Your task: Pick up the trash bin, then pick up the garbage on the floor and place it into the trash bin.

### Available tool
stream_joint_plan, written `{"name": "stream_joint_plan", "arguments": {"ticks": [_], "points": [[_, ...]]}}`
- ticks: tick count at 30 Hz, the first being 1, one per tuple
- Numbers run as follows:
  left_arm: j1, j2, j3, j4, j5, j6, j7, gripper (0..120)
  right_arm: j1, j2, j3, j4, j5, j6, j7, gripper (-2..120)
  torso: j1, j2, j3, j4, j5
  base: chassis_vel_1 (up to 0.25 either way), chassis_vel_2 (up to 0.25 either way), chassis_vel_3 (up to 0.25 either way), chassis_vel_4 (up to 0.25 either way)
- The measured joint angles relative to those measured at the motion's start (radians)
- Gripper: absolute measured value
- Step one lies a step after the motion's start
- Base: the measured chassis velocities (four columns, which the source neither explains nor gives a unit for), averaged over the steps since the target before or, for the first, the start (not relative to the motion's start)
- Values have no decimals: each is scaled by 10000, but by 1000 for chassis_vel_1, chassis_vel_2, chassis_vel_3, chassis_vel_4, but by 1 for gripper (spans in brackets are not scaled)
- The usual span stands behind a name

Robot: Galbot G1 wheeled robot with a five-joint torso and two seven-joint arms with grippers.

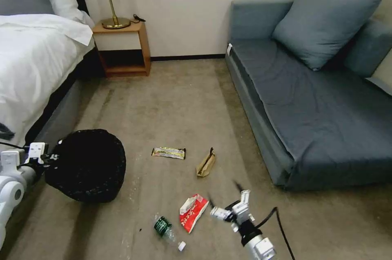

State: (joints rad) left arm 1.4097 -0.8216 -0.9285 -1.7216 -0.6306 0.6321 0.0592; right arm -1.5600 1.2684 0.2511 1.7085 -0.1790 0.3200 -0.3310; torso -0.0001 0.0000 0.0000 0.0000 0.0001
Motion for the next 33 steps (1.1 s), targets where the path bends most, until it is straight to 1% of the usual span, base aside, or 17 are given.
{"name": "stream_joint_plan", "arguments": {"ticks": [2,3,6,7,10,11,12,15,16,17,19,22,23,26,27,31,33], "points": [[61,-6,-1,16,29,10,6,4,602,-534,-337,-408,-42,-190,-498,100,0,0,0,1,1,0,0,0,0],[61,-6,-1,16,29,10,6,4,602,-534,-337,-408,-42,-190,-498,100,0,0,0,1,1,0,0,0,0],[247,-39,-91,-20,123,30,38,4,1827,-1253,-952,-1277,-437,-239,-1277,100,1,-1,0,2,0,0,0,0,0],[247,-39,-91,-20,123,30,38,4,1827,-1253,-952,-1277,-437,-239,-1277,100,1,-1,0,2,0,0,0,0,0],[528,-126,-269,-197,203,60,66,4,3489,-1587,-1774,-2330,-904,44,-1882,100,1,-1,1,-1,1,0,0,0,0],[528,-126,-269,-197,203,60,66,4,3489,-1587,-1774,-2330,-904,44,-1882,100,1,-1,1,-1,1,0,0,0,0],[633,-178,-327,-285,237,72,68,4,4091,-1587,-2047,-2745,-1207,226,-2013,100,1,0,1,1,1,0,0,0,0],[998,-349,-521,-594,321,120,83,4,5392,-1318,-2571,-3902,-2880,1094,-2372,100,1,0,1,4,1,0,0,0,0],[998,-349,-521,-594,321,120,83,4,5392,-1318,-2571,-3902,-2880,1094,-2372,100,1,0,1,4,1,0,0,0,0],[1161,-423,-608,-735,374,129,95,4,5753,-1168,-2743,-4264,-3558,1435,-2578,100,1,0,1,2,0,0,0,0,0],[1262,-469,-664,-815,401,132,103,4,5929,-1089,-2851,-4435,-3838,1580,-2705,100,1,0,1,1,0,0,0,0,0],[1805,-696,-974,-1162,528,134,168,3,6466,-635,-3177,-5121,-4752,2074,-3060,100,1,-1,1,0,-1,0,0,0,0],[1805,-696,-974,-1162,528,134,168,3,6466,-635,-3177,-5121,-4752,2074,-3060,100,1,-1,1,0,-1,0,0,0,0],[2387,-913,-1356,-1486,649,65,266,3,6708,-168,-3199,-5732,-5192,2301,-2947,100,1,0,1,1,-1,0,0,0,0],[2387,-913,-1356,-1486,649,65,266,3,6708,-168,-3199,-5732,-5192,2301,-2947,100,1,0,1,1,-1,0,0,0,0],[2838,-1155,-1627,-1805,779,-21,365,3,6931,269,-3202,-6328,-5581,2418,-2755,99,1,0,0,1,-1,0,0,0,0],[2910,-1221,-1650,-1880,800,-25,385,3,7025,413,-3214,-6552,-5778,2466,-2687,99,1,0,0,1,-2,0,0,0,0]]}}
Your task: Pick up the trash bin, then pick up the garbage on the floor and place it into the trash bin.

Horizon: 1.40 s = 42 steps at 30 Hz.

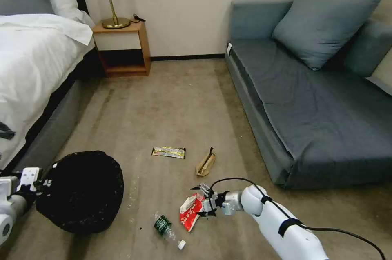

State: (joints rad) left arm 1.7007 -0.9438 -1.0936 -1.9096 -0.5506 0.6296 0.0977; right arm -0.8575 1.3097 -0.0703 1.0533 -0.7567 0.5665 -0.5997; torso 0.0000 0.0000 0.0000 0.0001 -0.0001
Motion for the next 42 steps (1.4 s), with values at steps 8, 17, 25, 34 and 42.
{"name": "stream_joint_plan", "arguments": {"ticks": [8,17,25,34,42], "points": [[181,-225,-5,-255,118,-10,41,3,453,654,114,-984,-1119,230,50,78,0,0,0,1,1,0,0,0,0],[178,-343,112,-376,154,-10,43,3,576,772,280,-1473,-1865,441,-8,41,0,0,-1,-1,0,0,0,0,0],[180,-540,174,-426,194,-12,38,3,412,677,407,-1364,-1736,496,24,10,0,0,0,-1,1,0,0,0,0],[193,-551,167,-450,192,-22,37,3,-252,155,992,-334,-397,391,-216,0,0,0,0,0,3,0,0,0,0],[215,-602,137,-528,167,-25,54,3,-1001,-888,912,1746,4453,-1035,103,0,0,0,-1,-4,2,0,0,0,0]]}}
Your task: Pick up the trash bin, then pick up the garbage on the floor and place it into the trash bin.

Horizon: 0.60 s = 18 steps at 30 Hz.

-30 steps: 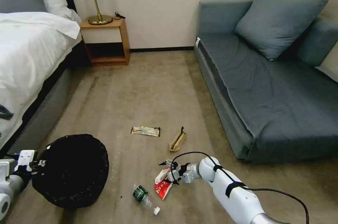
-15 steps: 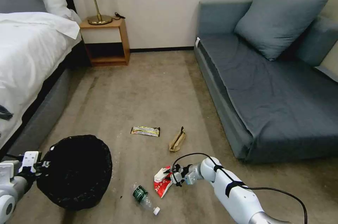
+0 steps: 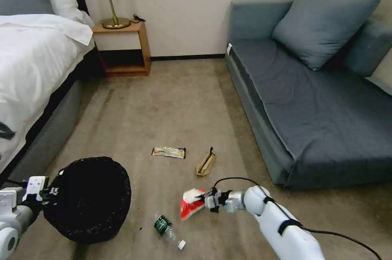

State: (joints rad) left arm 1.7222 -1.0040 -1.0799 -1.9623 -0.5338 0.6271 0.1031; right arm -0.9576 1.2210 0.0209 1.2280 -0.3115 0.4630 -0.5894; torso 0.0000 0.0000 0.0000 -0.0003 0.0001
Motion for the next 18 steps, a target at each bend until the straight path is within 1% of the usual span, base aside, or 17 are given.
{"name": "stream_joint_plan", "arguments": {"ticks": [1,2,3,4,5,7,8,9,10,11,12,13,14,15,16,17,18], "points": [[1,-8,-1,-10,-11,-2,6,3,-168,-315,-340,976,1930,-844,591,0,0,1,-1,1,0,0,0,0,0],[1,-15,0,-15,-12,-3,6,3,-241,-464,-643,1566,2906,-1365,990,0,0,0,0,3,-1,0,0,0,0],[1,-15,0,-15,-12,-3,6,3,-241,-464,-643,1566,2906,-1365,990,0,0,0,0,3,-1,0,0,0,0],[1,-24,6,-33,-12,-3,6,3,-267,-563,-1017,2276,3814,-1866,1430,0,0,0,0,1,0,0,0,0,0],[0,-34,12,-59,-13,-3,6,3,-263,-581,-1293,2744,4357,-2165,1717,0,0,1,-1,5,-1,0,0,0,0],[26,-88,18,-175,-31,4,6,3,-110,-504,-2257,3854,5605,-2993,2703,0,0,0,0,3,0,0,0,0,0],[26,-88,18,-175,-31,4,6,3,-110,-504,-2257,3854,5605,-2993,2703,0,0,0,0,3,0,0,0,0,0],[42,-100,18,-205,-35,9,6,3,-24,-428,-2501,4076,5844,-3173,2945,0,0,1,0,3,-3,0,0,0,0],[92,-128,18,-300,-51,29,7,3,255,-143,-3156,4503,6408,-3642,3603,0,0,0,0,4,-2,0,0,0,0],[130,-139,6,-357,-66,46,5,3,469,103,-3539,4635,6700,-3911,4010,0,0,0,0,3,-3,0,0,0,0],[151,-146,-4,-395,-75,61,0,3,657,333,-3821,4698,6907,-4105,4321,0,0,0,0,5,-3,0,0,0,0],[151,-146,-4,-395,-75,61,0,3,657,333,-3821,4698,6907,-4105,4321,0,0,0,0,5,-3,0,0,0,0],[177,-153,-24,-443,-85,88,-6,3,926,645,-4150,4718,7147,-4330,4663,0,0,0,-1,5,-3,0,0,0,0],[190,-157,-37,-468,-89,99,-9,3,1028,778,-4279,4717,7230,-4413,4788,0,0,0,0,6,-3,0,0,0,0],[262,-183,-114,-588,-120,128,-19,3,1461,1380,-4819,4608,7513,-4741,5230,0,0,0,0,6,-4,0,0,0,0],[308,-204,-175,-663,-160,148,-30,3,1710,1723,-5124,4464,7639,-4899,5449,0,1,1,0,6,-4,0,0,0,0],[308,-204,-175,-663,-160,148,-30,3,1710,1723,-5124,4464,7639,-4899,5449,0,1,1,0,6,-4,0,0,0,0]]}}
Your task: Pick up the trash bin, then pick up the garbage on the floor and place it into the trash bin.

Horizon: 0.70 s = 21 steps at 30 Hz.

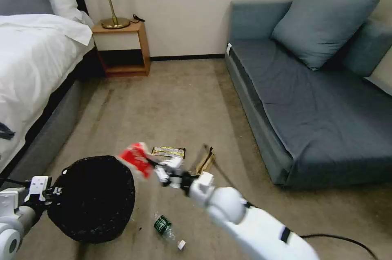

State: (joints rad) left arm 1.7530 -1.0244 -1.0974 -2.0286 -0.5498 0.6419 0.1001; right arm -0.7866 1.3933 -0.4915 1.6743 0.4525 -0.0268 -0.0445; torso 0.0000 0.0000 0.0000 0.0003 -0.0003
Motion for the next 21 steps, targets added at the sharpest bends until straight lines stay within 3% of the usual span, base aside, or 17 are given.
{"name": "stream_joint_plan", "arguments": {"ticks": [9,16,19,21], "points": [[174,-180,-211,-313,-114,38,-19,3,413,1074,-1052,-778,228,-477,610,0,-1,0,0,-1,-1,0,0,0,0],[101,-181,-134,-322,-151,59,-19,3,156,1213,-1067,-955,28,-721,746,22,0,0,0,-4,0,0,0,0,0],[64,-177,-95,-322,-168,72,-19,3,8,1134,-1002,-941,-45,-746,722,36,0,0,0,-4,0,0,0,0,0],[59,-177,-90,-322,-168,75,-19,3,-16,1128,-992,-934,-55,-746,717,38,-1,0,0,-4,1,0,0,0,0]]}}
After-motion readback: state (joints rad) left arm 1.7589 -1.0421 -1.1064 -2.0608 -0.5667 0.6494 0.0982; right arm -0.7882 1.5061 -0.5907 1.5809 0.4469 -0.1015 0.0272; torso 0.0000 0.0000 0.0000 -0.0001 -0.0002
